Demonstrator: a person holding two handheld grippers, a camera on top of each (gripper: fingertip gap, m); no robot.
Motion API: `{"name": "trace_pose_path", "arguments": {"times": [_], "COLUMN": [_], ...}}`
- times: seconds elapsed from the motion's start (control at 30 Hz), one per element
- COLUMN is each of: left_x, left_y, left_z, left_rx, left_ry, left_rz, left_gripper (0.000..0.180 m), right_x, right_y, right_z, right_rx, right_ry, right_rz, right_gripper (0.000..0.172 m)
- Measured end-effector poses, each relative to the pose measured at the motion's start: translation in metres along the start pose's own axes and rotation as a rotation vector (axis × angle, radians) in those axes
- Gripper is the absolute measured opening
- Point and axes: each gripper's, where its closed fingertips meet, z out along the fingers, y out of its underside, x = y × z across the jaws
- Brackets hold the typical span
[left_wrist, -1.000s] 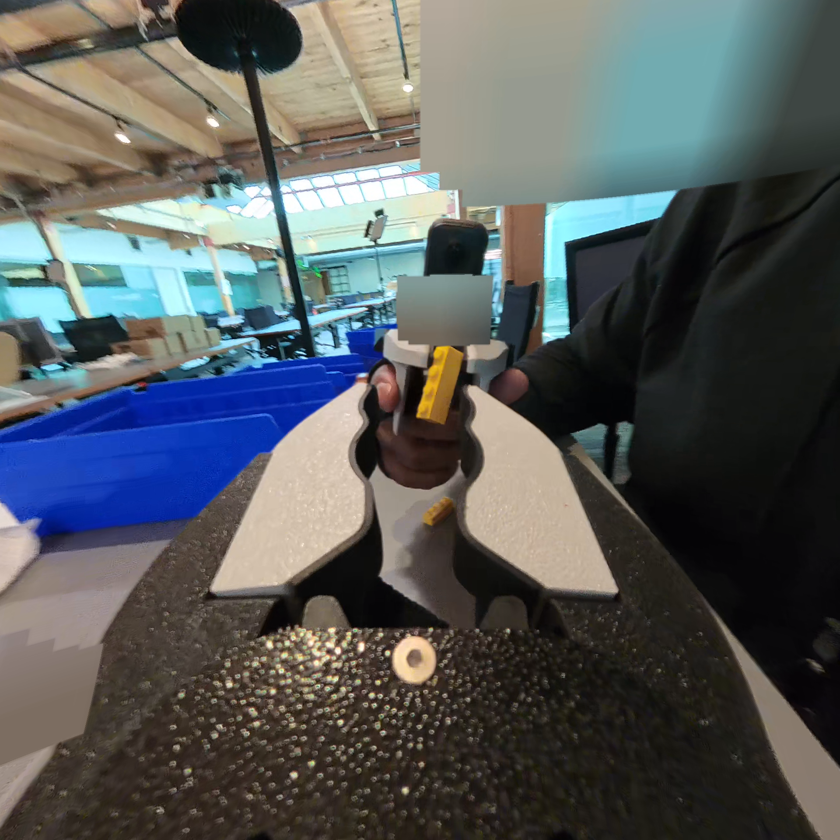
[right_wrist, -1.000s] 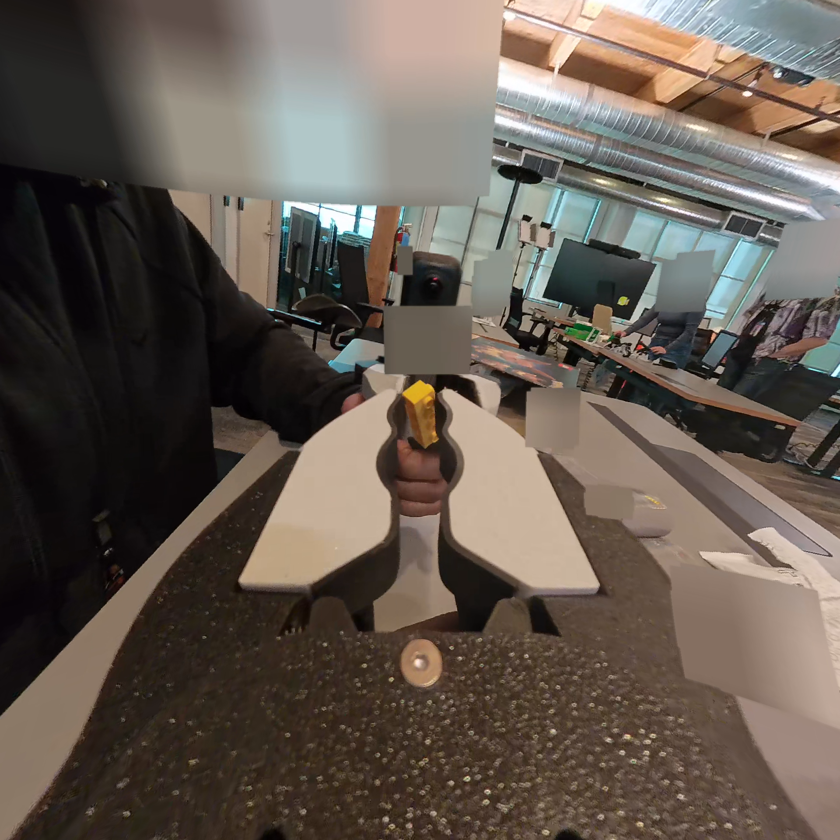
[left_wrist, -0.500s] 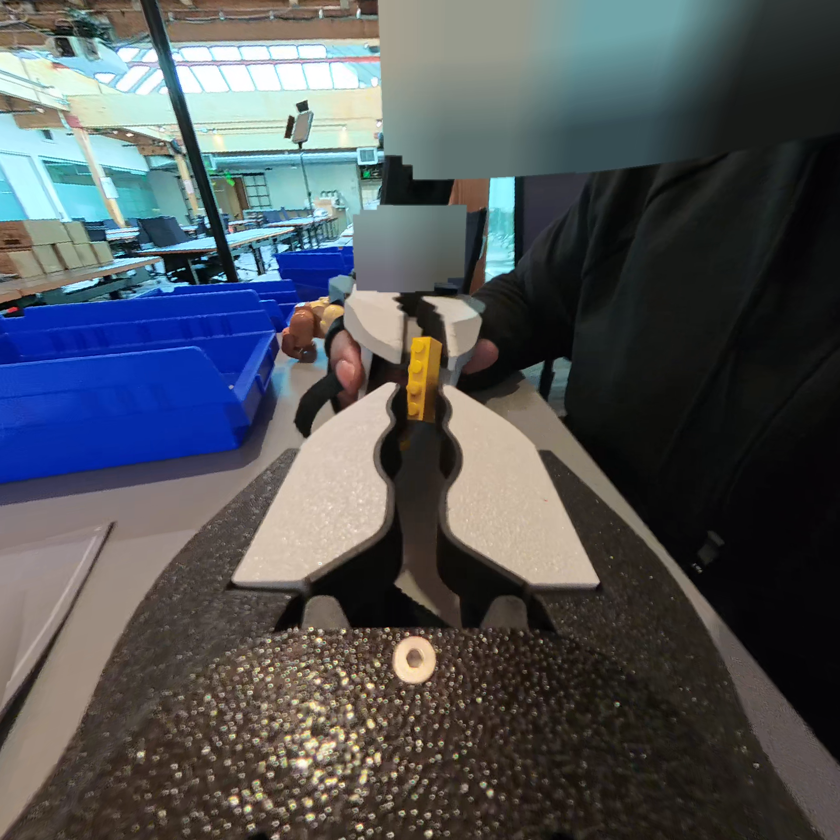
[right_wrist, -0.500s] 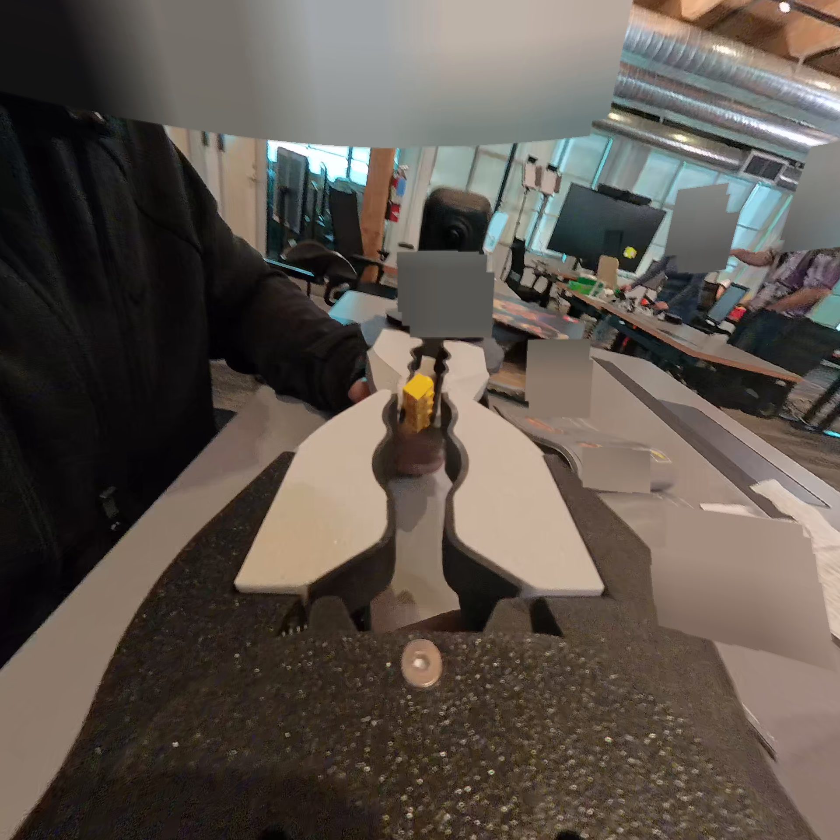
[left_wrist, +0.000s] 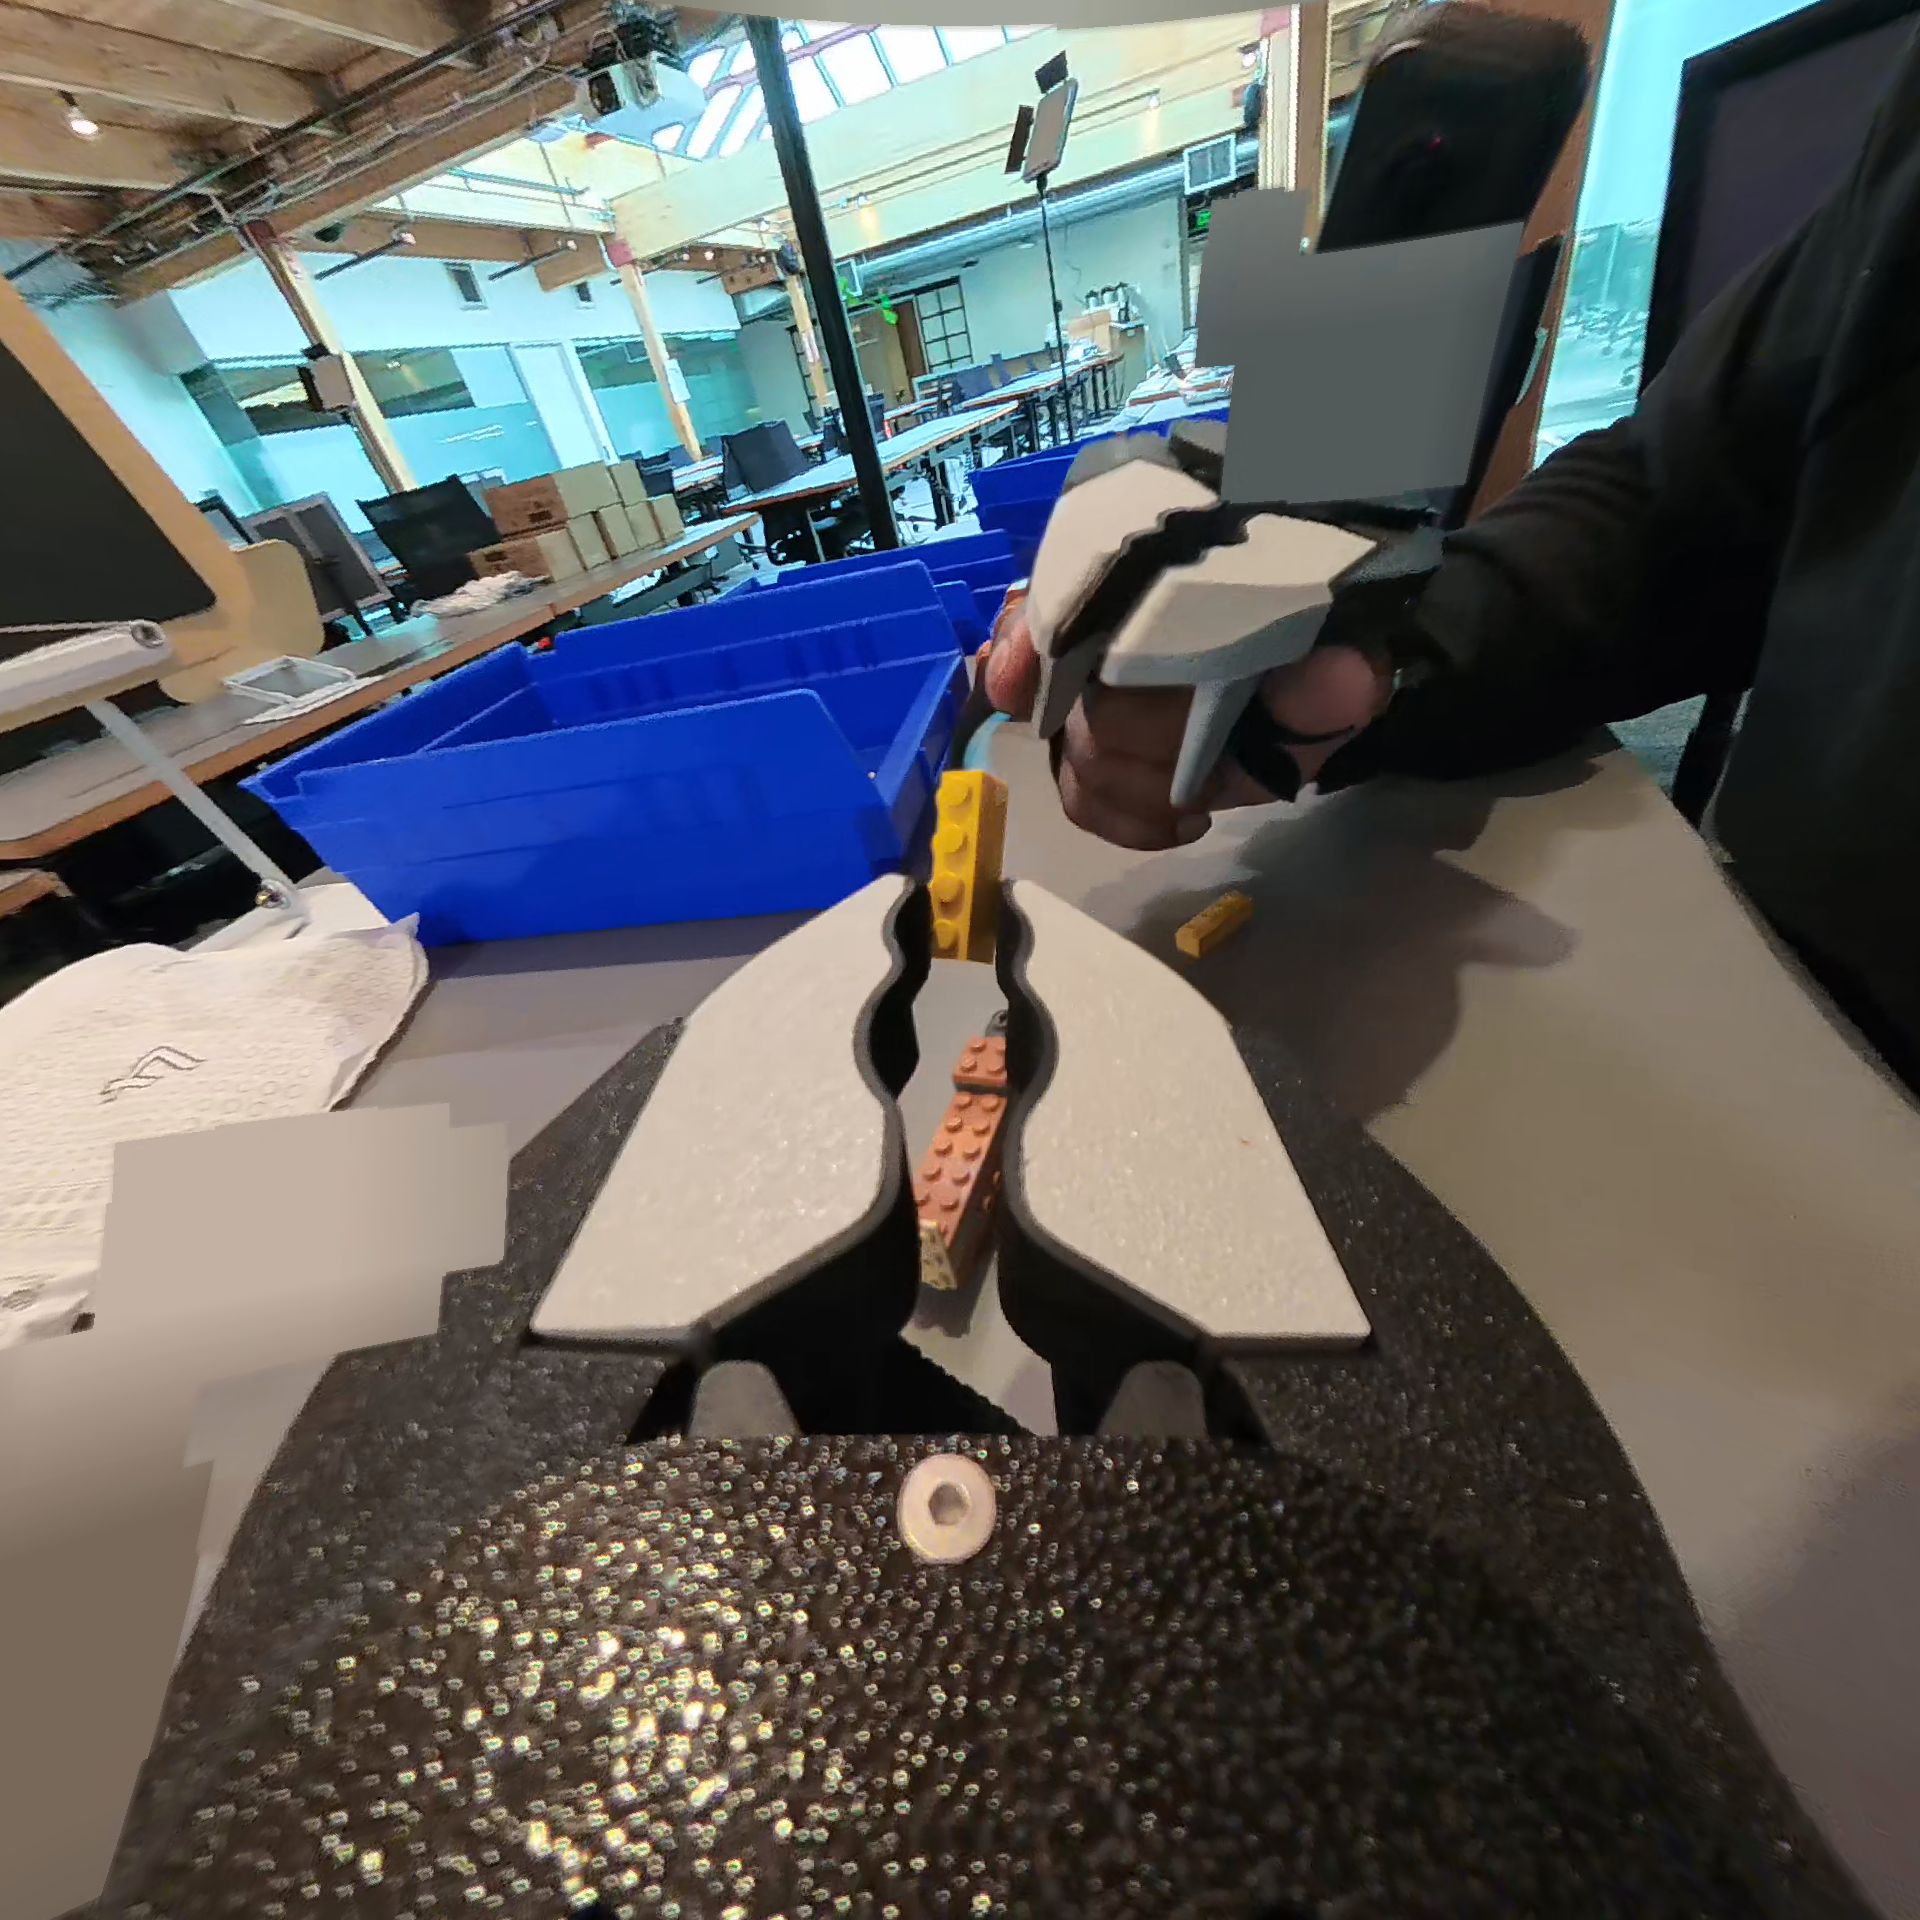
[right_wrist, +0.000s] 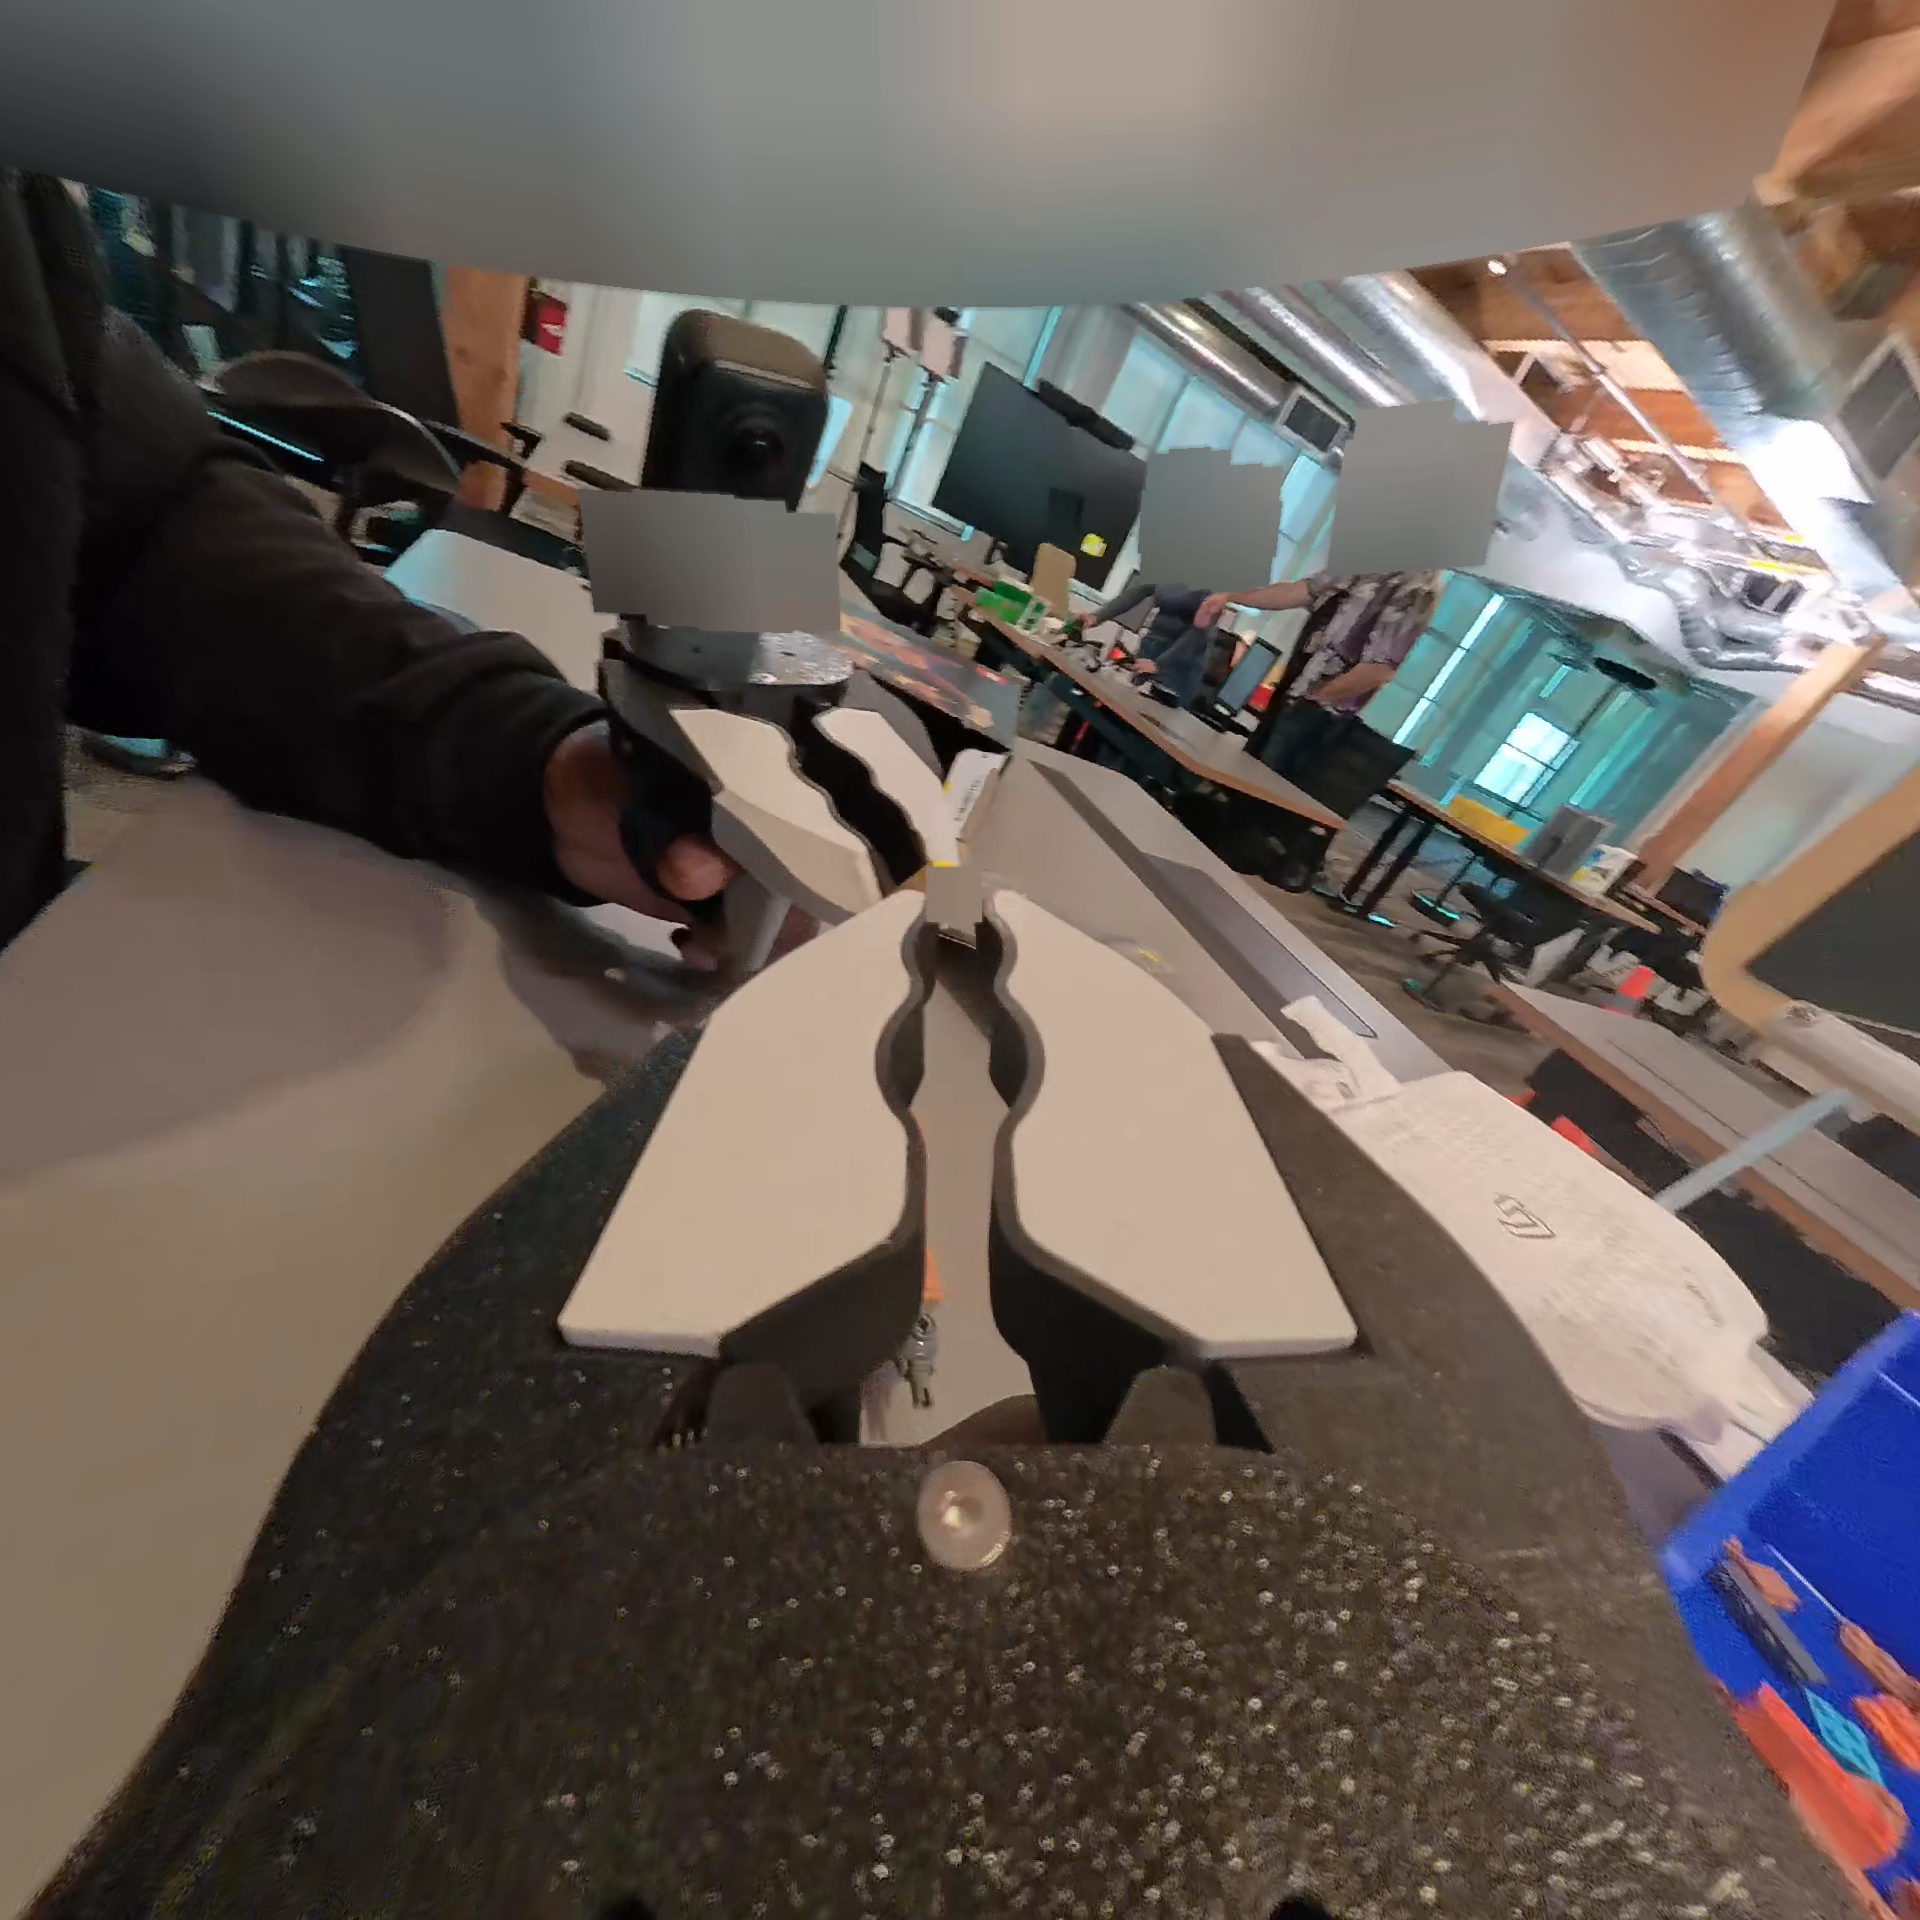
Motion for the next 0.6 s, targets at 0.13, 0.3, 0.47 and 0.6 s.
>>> {"name": "trace_pose_path", "arguments": {"times": [0.13, 0.3, 0.47, 0.6], "left_x": [-0.007, -0.017, -0.022, -0.024], "left_y": [0.005, 0.012, 0.015, 0.016], "left_z": [-0.001, -0.003, -0.004, -0.004], "left_rx": [-0.009, -0.033, -0.052, -0.054], "left_ry": [-0.010, -0.032, -0.036, -0.043], "left_rz": [-0.041, -0.076, -0.088, -0.099], "left_gripper": [0.012, 0.012, 0.012, 0.012], "right_x": [0.012, 0.022, 0.029, 0.029], "right_y": [0.016, 0.040, 0.054, 0.063], "right_z": [0.000, 0.001, 0.001, 0.001], "right_rx": [-0.055, -0.158, -0.229, -0.272], "right_ry": [0.054, 0.086, 0.106, 0.097], "right_rz": [0.033, 0.054, 0.065, 0.075], "right_gripper": [0.000, 0.000, 0.005, 0.009]}}
